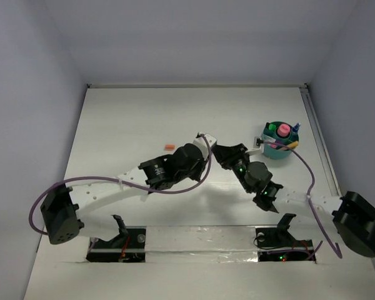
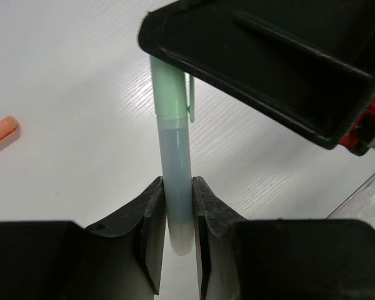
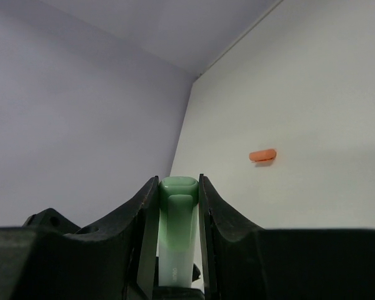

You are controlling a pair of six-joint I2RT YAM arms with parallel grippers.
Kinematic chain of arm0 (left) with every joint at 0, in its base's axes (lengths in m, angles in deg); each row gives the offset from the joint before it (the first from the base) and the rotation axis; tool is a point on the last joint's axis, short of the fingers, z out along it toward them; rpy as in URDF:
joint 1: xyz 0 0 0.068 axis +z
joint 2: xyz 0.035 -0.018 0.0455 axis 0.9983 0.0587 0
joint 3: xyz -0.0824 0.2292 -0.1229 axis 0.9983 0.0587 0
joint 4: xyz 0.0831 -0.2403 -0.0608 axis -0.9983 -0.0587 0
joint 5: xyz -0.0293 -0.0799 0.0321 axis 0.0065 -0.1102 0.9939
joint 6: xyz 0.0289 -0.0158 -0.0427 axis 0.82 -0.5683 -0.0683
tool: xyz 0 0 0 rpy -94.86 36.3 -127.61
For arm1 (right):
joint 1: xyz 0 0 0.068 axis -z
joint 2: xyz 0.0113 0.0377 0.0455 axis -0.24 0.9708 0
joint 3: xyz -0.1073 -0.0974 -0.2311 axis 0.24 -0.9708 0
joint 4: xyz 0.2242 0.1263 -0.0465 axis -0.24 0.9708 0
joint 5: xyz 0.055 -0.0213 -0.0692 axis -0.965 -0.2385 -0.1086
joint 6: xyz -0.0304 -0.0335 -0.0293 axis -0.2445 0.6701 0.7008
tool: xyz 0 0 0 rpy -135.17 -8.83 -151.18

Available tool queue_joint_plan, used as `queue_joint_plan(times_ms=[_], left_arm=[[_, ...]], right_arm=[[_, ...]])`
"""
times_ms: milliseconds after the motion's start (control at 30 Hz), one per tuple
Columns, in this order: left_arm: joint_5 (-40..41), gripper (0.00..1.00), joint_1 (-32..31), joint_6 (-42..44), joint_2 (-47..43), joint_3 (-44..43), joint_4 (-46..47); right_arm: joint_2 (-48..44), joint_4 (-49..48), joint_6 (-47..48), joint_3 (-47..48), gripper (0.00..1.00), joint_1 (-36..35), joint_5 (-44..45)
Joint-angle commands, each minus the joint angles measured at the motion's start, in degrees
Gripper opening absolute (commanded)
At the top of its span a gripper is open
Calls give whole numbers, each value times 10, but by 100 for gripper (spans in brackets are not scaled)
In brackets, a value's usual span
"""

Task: Sort the stationery into containers
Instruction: Close the pen cap on the pen.

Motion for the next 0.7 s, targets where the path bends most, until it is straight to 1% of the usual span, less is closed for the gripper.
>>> queue_joint_plan(times_ms=[0, 67, 167, 233, 300, 433, 567, 667], left_arm=[[42, 0, 13, -9, -83, -8, 438], [48, 0, 13, -25, -92, 29, 450], [48, 0, 20, -30, -93, 37, 450], [44, 0, 20, -29, -89, 26, 449], [37, 0, 20, -26, -80, 18, 446], [35, 0, 20, -20, -63, 2, 448], [57, 0, 26, 5, -54, -33, 436], [38, 0, 41, 14, -53, -57, 432]], right_arm=[[-37, 241, 36, -14, 0, -81, -181], [-73, 255, 40, -7, 0, -81, -166], [-65, 259, 47, 11, 0, -81, -188], [-43, 244, 41, 13, 0, -81, -204], [-17, 206, 34, 3, 0, -81, -221], [18, 180, 30, 5, 0, -81, -250], [42, 183, 31, 15, 0, -99, -245], [59, 179, 29, 18, 0, -120, -239]])
